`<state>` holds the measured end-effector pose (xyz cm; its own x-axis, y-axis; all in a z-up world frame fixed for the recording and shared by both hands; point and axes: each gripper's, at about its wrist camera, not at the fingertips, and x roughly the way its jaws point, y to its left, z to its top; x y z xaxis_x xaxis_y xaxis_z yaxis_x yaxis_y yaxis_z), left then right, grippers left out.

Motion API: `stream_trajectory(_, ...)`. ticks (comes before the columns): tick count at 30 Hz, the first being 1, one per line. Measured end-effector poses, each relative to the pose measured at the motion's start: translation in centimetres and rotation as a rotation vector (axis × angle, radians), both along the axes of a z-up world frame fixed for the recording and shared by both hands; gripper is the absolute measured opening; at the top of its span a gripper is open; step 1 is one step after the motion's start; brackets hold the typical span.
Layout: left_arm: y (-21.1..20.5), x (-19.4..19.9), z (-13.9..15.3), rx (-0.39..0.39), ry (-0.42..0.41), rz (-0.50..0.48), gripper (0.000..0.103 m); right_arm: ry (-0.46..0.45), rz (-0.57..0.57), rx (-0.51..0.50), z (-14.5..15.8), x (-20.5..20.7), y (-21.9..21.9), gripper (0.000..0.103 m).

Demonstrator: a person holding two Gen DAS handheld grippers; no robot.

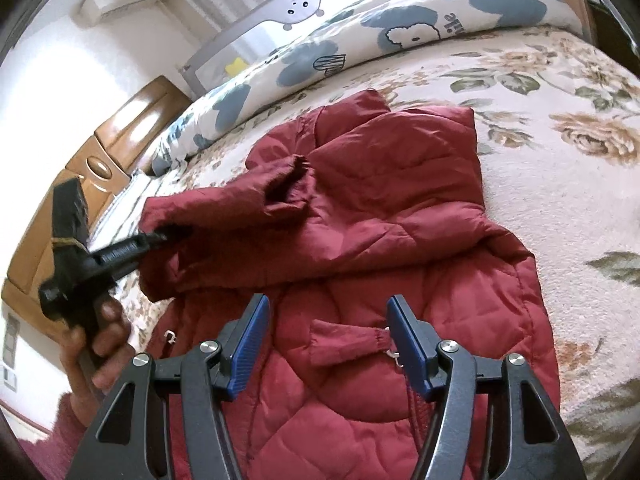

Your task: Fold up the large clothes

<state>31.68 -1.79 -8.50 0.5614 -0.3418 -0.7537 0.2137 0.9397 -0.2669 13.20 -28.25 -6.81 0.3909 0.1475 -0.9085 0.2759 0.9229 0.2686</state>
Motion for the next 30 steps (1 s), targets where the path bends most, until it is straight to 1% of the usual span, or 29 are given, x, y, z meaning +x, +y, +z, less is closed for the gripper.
stream_trajectory(4,-1.1,1.1,-1.2,0.017,0.029,-0.016,0.01,-0.019,-0.051,0.066,0.0,0.4,-1.0,0.064)
stream_trajectory(7,-1.2,1.6,-1.7,0.008,0.054,-0.018,0.01,-0.04,-0.087,0.125,-0.2,1.2,-1.8,0.07)
stream_trajectory(10,-1.5,1.9,-2.0,0.013,0.054,-0.021,0.01,-0.052,-0.112,0.191,-0.9,2.6,-2.5,0.071)
stream_trajectory(13,-1.2,2.1,-1.9,0.01,0.058,-0.023,0.011,-0.043,-0.145,0.263,-2.4,4.1,-3.5,0.071)
stream_trajectory(16,-1.2,2.2,-1.9,0.012,0.058,-0.028,0.011,-0.021,-0.195,0.358,-4.7,5.4,-4.7,0.071)
stream_trajectory(17,-1.4,2.0,-2.3,0.014,0.056,-0.029,0.011,-0.009,-0.212,0.383,-5.6,5.8,-5.0,0.071)
stream_trajectory(20,-1.7,1.8,-2.5,0.022,0.049,-0.04,0.012,0.01,-0.234,0.438,-7.5,6.7,-5.3,0.071)
stream_trajectory(22,-1.7,1.8,-2.5,0.025,0.05,-0.045,0.012,0.011,-0.239,0.458,-8.3,7.2,-5.1,0.071)
stream_trajectory(23,-1.7,1.7,-2.5,0.025,0.052,-0.048,0.014,0.01,-0.239,0.462,-8.6,7.4,-5.0,0.066)
stream_trajectory(24,-1.7,1.7,-2.5,0.022,0.055,-0.053,0.015,0.006,-0.241,0.461,-8.7,7.6,-5.0,0.056)
stream_trajectory(25,-1.7,1.7,-2.6,0.021,0.057,-0.056,0.016,0.002,-0.242,0.459,-8.9,7.8,-5.0,0.05)
stream_trajectory(26,-1.7,1.7,-2.5,0.019,0.06,-0.058,0.018,0.0,-0.239,0.46,-9.0,8.0,-5.1,0.036)
stream_trajectory(27,-1.7,1.8,-2.5,0.015,0.064,-0.062,0.022,-0.004,-0.237,0.465,-9.1,8.2,-5.0,0.026)
stream_trajectory(28,-1.7,1.7,-2.4,0.006,0.068,-0.071,0.024,-0.012,-0.239,0.462,-9.0,8.2,-5.1,0.024)
stream_trajectory(30,-1.7,1.7,-2.3,-0.005,0.076,-0.079,0.034,-0.025,-0.239,0.443,-8.6,8.4,-5.2,0.015)
